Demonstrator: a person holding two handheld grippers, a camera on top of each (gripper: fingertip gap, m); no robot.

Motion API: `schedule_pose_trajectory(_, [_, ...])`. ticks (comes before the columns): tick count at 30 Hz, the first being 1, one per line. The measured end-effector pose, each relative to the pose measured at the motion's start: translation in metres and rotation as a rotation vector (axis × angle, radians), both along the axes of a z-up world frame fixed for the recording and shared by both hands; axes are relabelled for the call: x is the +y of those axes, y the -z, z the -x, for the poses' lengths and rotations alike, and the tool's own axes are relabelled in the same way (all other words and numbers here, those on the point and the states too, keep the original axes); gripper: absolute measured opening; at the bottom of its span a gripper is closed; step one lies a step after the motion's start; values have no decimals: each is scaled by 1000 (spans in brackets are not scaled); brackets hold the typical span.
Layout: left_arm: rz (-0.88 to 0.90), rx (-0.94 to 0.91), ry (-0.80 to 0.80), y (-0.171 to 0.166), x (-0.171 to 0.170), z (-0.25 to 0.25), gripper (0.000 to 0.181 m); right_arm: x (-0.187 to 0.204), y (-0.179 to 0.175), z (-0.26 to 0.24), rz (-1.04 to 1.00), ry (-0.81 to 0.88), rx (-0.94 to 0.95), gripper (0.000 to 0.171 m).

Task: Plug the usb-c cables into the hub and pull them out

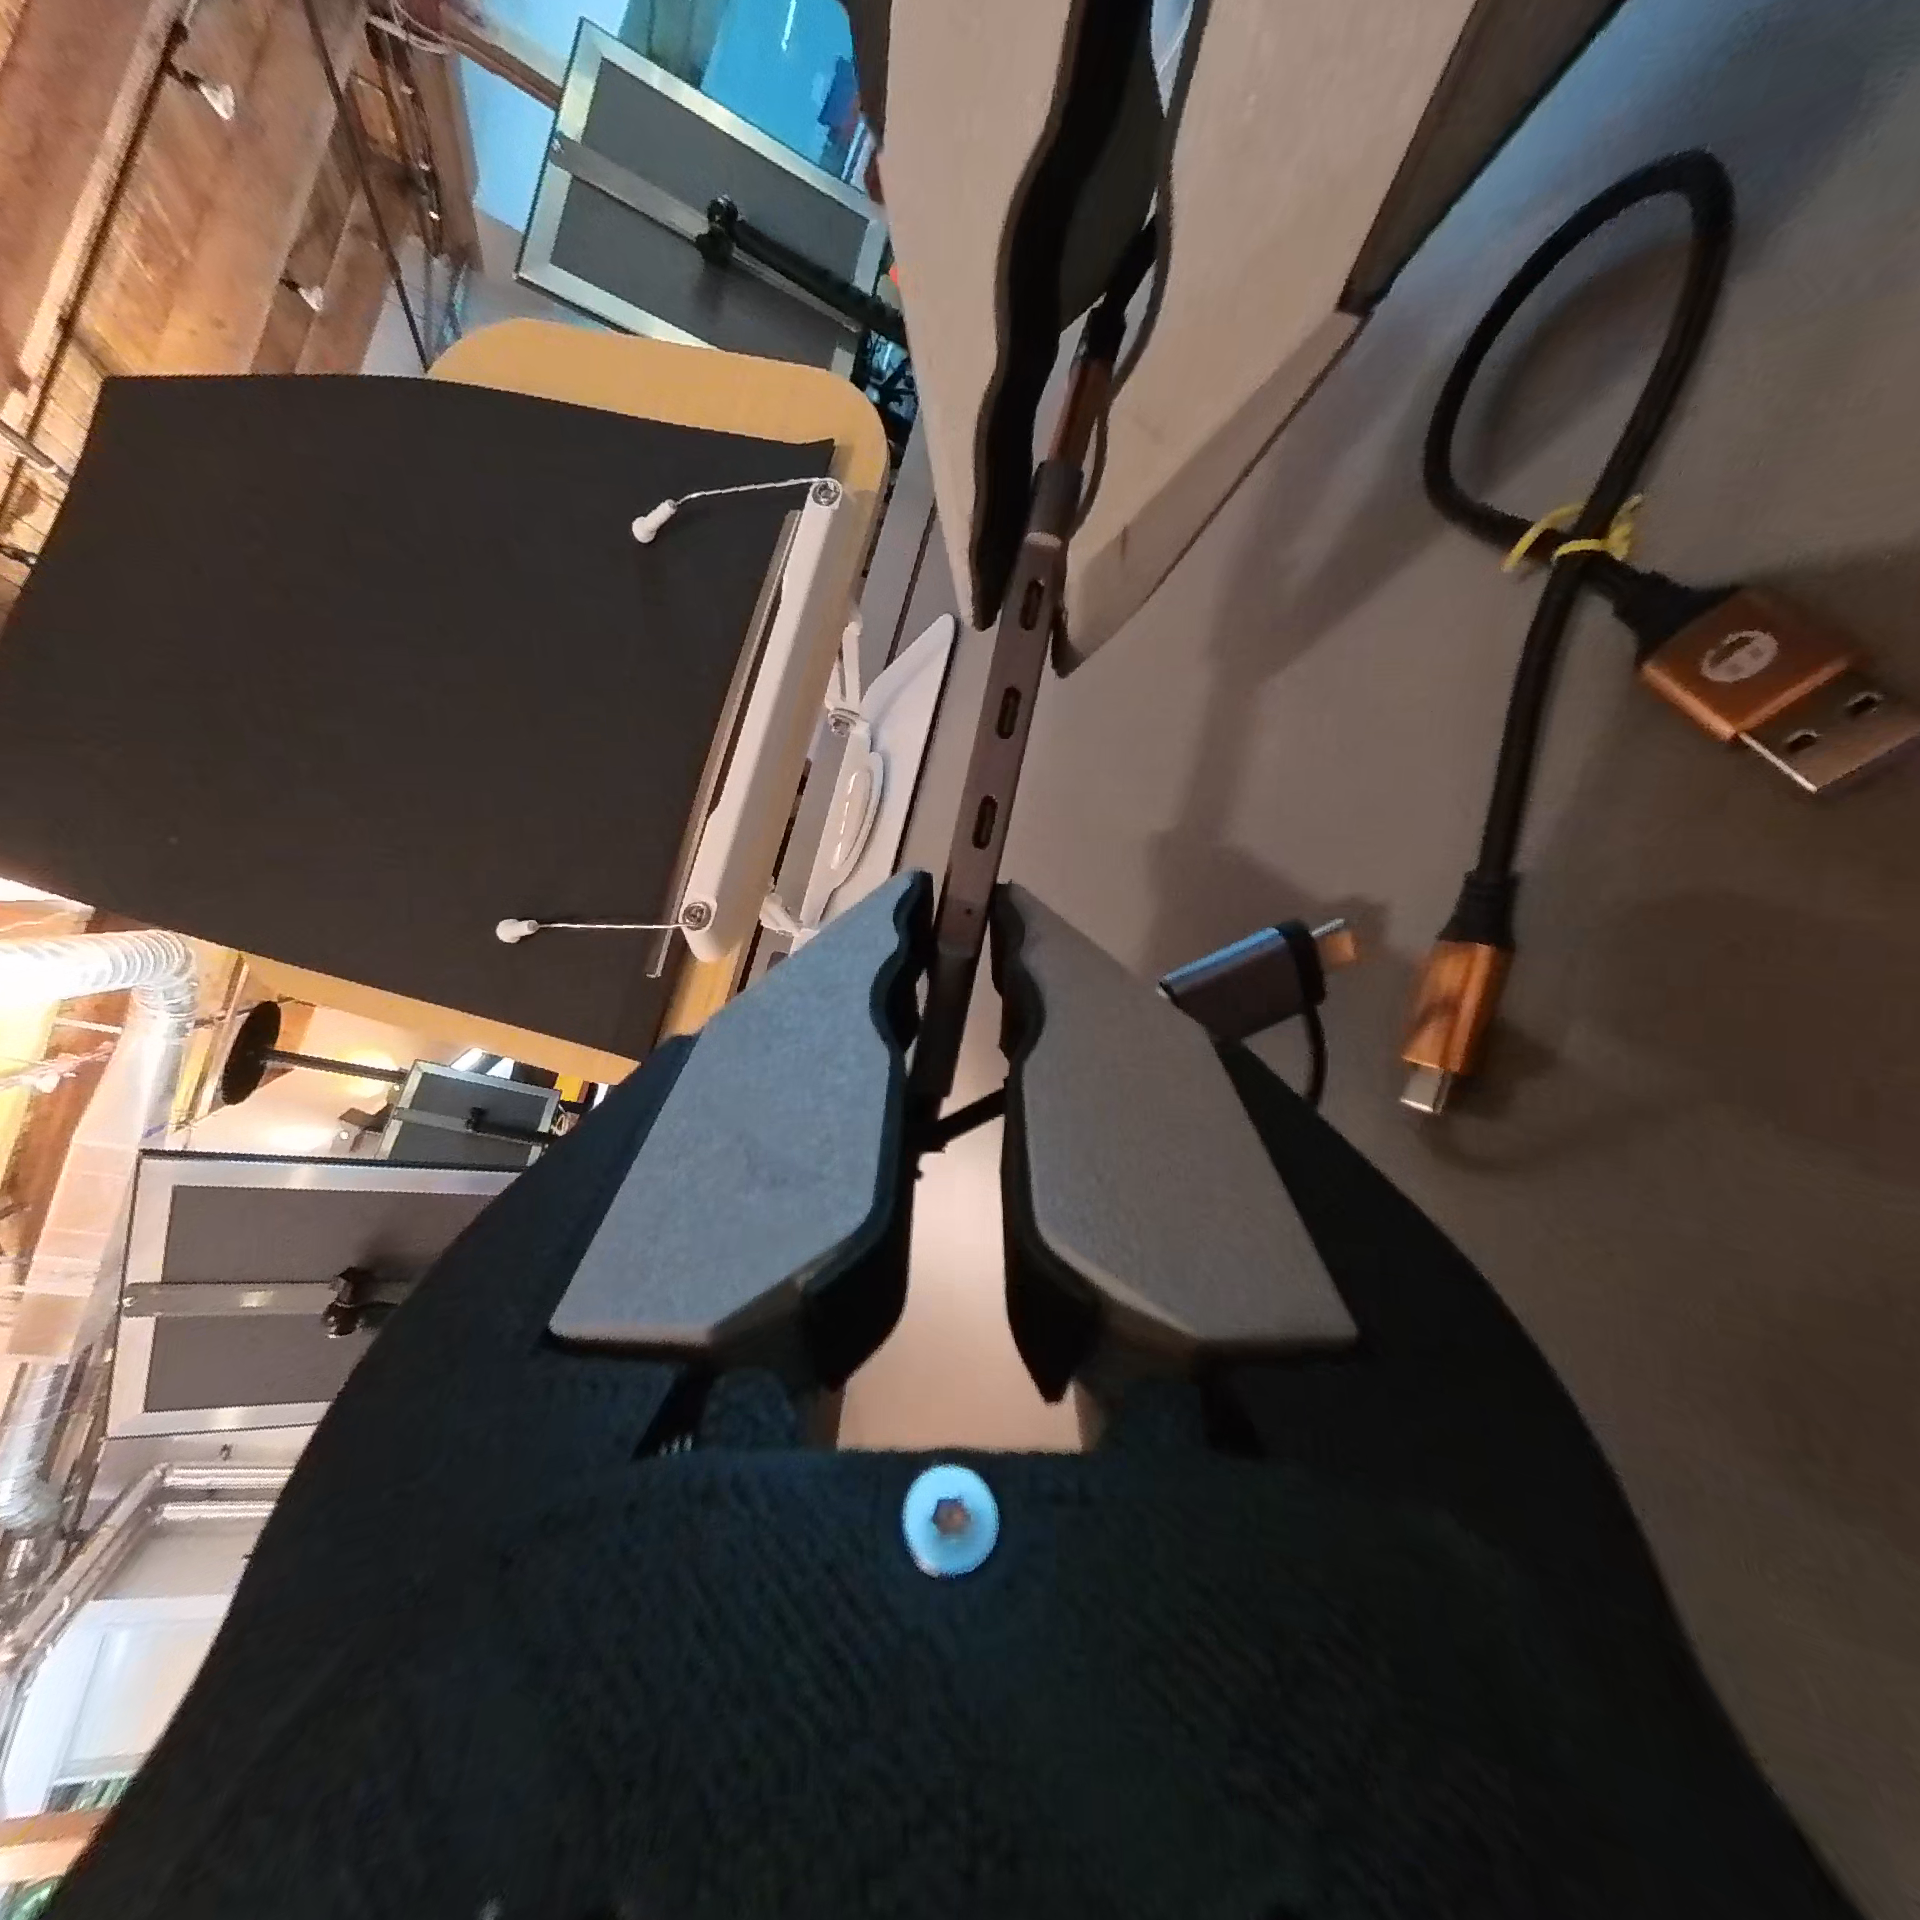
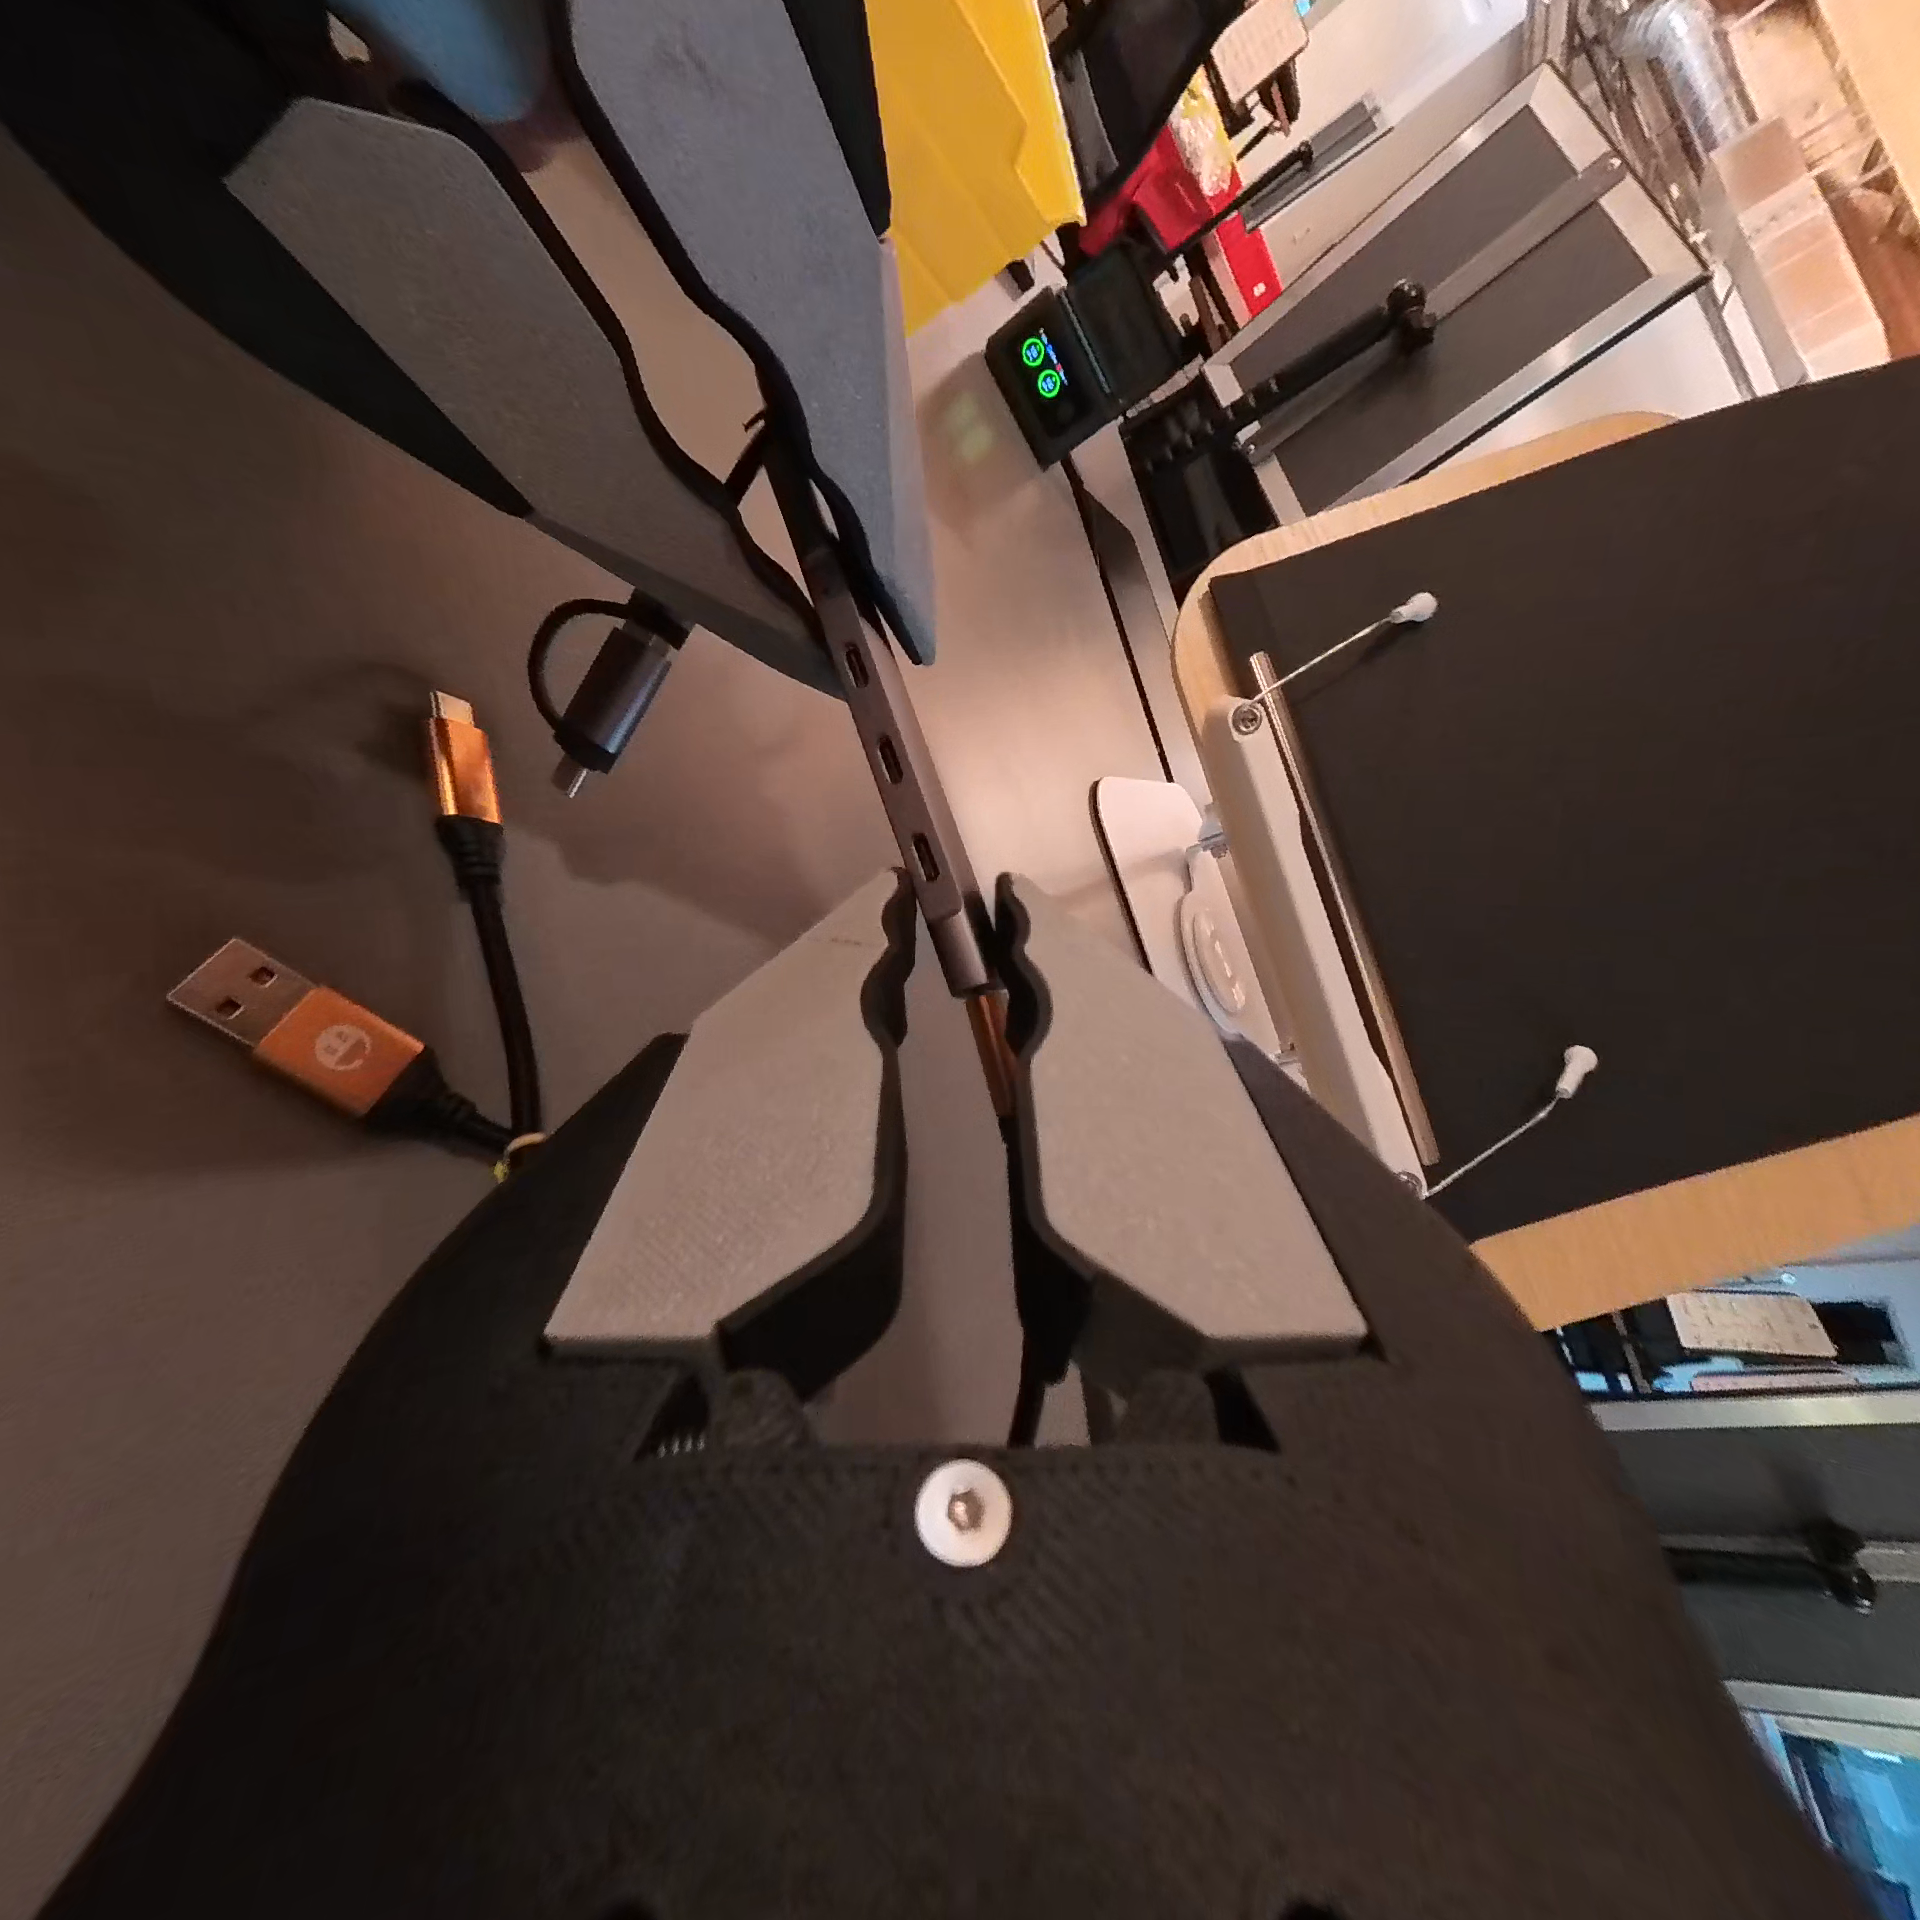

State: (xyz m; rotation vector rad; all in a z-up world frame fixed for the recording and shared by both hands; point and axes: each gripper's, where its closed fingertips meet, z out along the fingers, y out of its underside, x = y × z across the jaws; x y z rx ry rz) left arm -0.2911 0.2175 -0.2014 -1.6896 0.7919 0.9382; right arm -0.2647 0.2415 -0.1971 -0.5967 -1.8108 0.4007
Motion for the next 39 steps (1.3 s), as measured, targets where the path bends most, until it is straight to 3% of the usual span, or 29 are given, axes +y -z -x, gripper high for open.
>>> schedule_pose_trajectory(5, [2,22,2,1,2,-4,8,14,7,3,-5,67,-26,14])
schedule_pose_trajectory(8, [-5,8,48,-1,2,-15,8,39,19,3,-79,187,-73,4])
schedule_pose_trajectory(13, [20,-39,62,6,2,-15,8,32,16,2,-120,151,-45,7])
schedule_pose_trajectory(16, [32,-25,-21,8,5,-2,8,21,19,4,-100,116,-59,31])
schedule_pose_trajectory(19, [57,1,-78,13,7,6,8,8,15,5,-102,71,-34,32])
schedule_pose_trajectory(22, [53,0,-78,12,7,4,8,6,14,5,-107,70,-24,28])
schedule_pose_trajectory(24, [44,22,-29,11,6,-3,8,10,14,6,-141,101,-19,13])
schedule_pose_trajectory(30, [-51,-5,61,-2,3,-15,9,13,7,7,-229,104,26,9])
schedule_pose_trajectory(32, [-91,-140,55,-5,2,-9,15,19,12,6,-235,117,-2,6])
schedule_pose_trajectory(34, [-77,-210,18,-5,-1,3,41,24,13,4,-247,124,-2,6])
schedule_pose_trajectory(39, [-130,-279,46,-17,-9,6,54,26,14,3,-236,129,-9,6])
